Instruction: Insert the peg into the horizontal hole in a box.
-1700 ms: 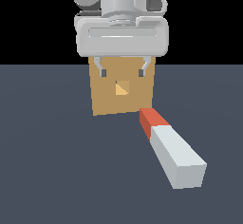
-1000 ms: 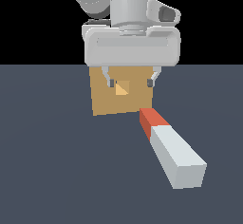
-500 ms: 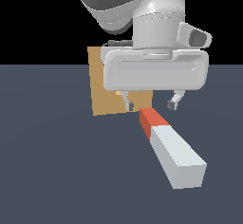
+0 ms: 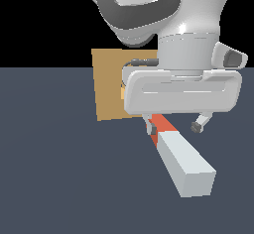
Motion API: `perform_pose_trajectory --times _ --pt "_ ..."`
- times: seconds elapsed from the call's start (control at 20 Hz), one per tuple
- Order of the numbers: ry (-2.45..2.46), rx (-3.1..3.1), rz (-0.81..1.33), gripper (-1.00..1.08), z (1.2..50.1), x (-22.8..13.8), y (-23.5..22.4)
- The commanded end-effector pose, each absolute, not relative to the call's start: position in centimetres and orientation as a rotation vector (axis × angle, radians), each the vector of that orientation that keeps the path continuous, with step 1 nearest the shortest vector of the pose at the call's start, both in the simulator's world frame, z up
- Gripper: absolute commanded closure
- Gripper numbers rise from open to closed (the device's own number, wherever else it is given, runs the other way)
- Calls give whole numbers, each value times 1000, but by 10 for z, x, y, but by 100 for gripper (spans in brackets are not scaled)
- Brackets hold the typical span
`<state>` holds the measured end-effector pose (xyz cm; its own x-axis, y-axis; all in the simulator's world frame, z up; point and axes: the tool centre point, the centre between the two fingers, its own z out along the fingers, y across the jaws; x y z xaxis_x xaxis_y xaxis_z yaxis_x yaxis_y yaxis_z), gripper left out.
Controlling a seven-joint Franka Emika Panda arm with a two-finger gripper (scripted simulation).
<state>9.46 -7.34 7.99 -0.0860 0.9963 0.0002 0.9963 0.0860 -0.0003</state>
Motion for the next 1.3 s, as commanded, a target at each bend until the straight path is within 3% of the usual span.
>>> perform_pose_trajectory --times 0.0,0.6,1.25 --pt "-2319 -2120 0 -92 77 99 -76" --pt "-2321 -2117 0 -92 70 103 -78" --pt "-2321 -2117 0 -92 22 102 -78"
